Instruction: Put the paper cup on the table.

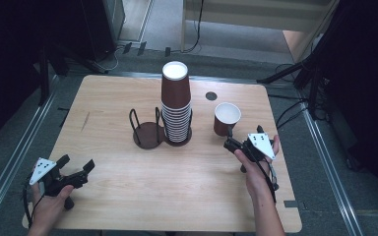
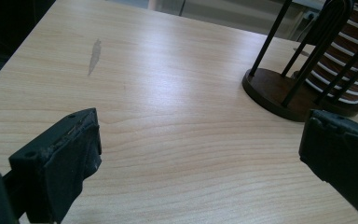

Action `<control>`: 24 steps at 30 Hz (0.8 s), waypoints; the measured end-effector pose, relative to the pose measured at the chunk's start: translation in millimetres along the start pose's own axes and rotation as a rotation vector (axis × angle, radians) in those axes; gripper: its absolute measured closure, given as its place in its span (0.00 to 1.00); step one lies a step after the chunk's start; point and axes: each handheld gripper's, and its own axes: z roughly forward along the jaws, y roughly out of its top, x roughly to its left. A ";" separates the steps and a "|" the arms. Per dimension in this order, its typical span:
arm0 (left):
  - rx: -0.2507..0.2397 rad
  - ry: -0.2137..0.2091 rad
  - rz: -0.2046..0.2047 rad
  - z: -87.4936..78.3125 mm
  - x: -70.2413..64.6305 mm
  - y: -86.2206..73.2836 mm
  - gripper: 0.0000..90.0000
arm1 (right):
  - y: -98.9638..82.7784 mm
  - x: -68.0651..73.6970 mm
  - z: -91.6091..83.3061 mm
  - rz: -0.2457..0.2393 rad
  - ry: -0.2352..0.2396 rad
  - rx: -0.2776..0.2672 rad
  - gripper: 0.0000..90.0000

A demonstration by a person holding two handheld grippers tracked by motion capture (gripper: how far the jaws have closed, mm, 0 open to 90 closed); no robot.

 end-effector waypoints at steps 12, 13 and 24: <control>0.003 0.005 -0.003 0.7 -0.3 0.2 0.00 | -12.9 -19.2 -23.7 0.003 -0.017 0.007 0.00; 0.004 0.005 -0.003 0.7 -0.3 0.2 0.00 | -14.0 -21.3 -25.7 0.001 -0.020 0.006 0.00; 0.008 0.006 -0.007 0.9 -0.1 0.4 0.00 | -25.4 -39.4 -46.4 0.015 -0.044 0.014 0.00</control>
